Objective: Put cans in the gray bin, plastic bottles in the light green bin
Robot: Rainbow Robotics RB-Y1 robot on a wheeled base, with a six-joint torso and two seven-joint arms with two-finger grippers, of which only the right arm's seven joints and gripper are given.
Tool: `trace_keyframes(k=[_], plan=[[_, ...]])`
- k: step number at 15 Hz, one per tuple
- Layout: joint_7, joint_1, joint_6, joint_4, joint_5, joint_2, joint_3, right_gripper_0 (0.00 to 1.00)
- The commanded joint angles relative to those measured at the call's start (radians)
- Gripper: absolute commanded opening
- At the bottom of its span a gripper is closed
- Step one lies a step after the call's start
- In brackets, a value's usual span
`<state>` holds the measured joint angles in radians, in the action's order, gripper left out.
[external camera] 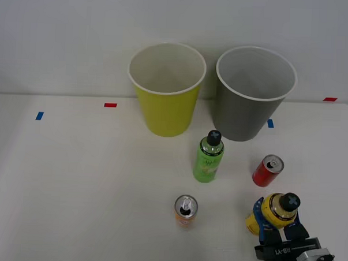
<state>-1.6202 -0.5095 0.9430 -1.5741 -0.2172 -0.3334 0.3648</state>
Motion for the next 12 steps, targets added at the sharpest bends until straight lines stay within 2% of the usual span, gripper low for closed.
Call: trace_keyframes(k=[1,4,6,7,9,12], plan=[[0.006,-0.035,0.020,-0.044,-0.002,0.002,-0.001,0.00],[0.029,-0.076,0.008,-0.145,-0.014,-0.039,-0.001,0.00],[0.046,-0.101,-0.099,-0.279,-0.028,-0.072,-0.001,0.00],[0.054,-0.109,-0.194,-0.376,-0.037,-0.075,0.003,0.00],[0.054,-0.096,-0.322,-0.515,-0.125,-0.067,0.017,0.00],[0.057,-0.050,-0.423,-0.615,-0.197,-0.044,0.002,0.00]])
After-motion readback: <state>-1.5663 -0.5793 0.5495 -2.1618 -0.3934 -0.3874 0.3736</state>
